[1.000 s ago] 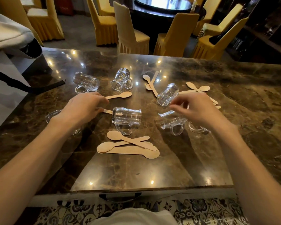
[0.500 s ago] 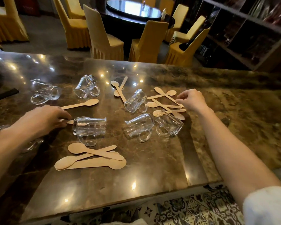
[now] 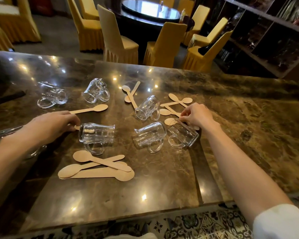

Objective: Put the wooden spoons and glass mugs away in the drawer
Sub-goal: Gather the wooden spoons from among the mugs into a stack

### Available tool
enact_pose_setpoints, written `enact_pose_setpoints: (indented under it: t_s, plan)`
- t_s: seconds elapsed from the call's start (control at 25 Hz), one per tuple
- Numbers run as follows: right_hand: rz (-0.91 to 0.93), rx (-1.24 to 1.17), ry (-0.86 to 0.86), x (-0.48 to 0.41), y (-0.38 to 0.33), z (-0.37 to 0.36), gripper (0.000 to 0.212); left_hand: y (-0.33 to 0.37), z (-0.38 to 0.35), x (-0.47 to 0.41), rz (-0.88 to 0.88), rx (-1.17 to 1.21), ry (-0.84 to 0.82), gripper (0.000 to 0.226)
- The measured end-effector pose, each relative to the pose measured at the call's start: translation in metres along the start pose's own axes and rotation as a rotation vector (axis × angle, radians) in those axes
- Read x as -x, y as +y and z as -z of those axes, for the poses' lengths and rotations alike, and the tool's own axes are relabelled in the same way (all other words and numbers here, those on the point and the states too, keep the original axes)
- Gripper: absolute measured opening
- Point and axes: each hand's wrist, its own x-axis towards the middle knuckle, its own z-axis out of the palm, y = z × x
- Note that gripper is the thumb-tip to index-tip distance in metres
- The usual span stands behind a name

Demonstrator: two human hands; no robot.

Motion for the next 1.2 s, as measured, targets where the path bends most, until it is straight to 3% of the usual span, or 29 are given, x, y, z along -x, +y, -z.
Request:
enact_pose_setpoints:
  t_s: [0.32, 0.48, 0.8, 1.04, 1.2]
  plan:
    - [-0.036, -0.139, -0.039, -0.001, -0.007, -0.002, 0.009, 0.008, 0.007, 0.008, -0.029, 0.002, 0.028, 0.028]
    - [-0.019, -0.205, 0.094, 0.008, -0.016, 0.002, 0.012, 0.015, 0.013, 0.015, -0.054, 0.057, 0.148, 0.029]
    - [0.314, -0.234, 0.261, 0.055, -0.078, 0.045, 0.014, 0.037, 0.041, 0.032, -0.233, 0.070, 0.389, 0.044]
    - [0.478, -0.261, 0.171, 0.099, -0.126, 0.048, 0.015, 0.068, 0.045, 0.070, -0.427, -0.036, 0.453, 0.050]
    - [0.557, -0.258, 0.105, 0.121, -0.144, 0.039, 0.017, 0.082, 0.042, 0.088, -0.467, -0.060, 0.450, 0.052]
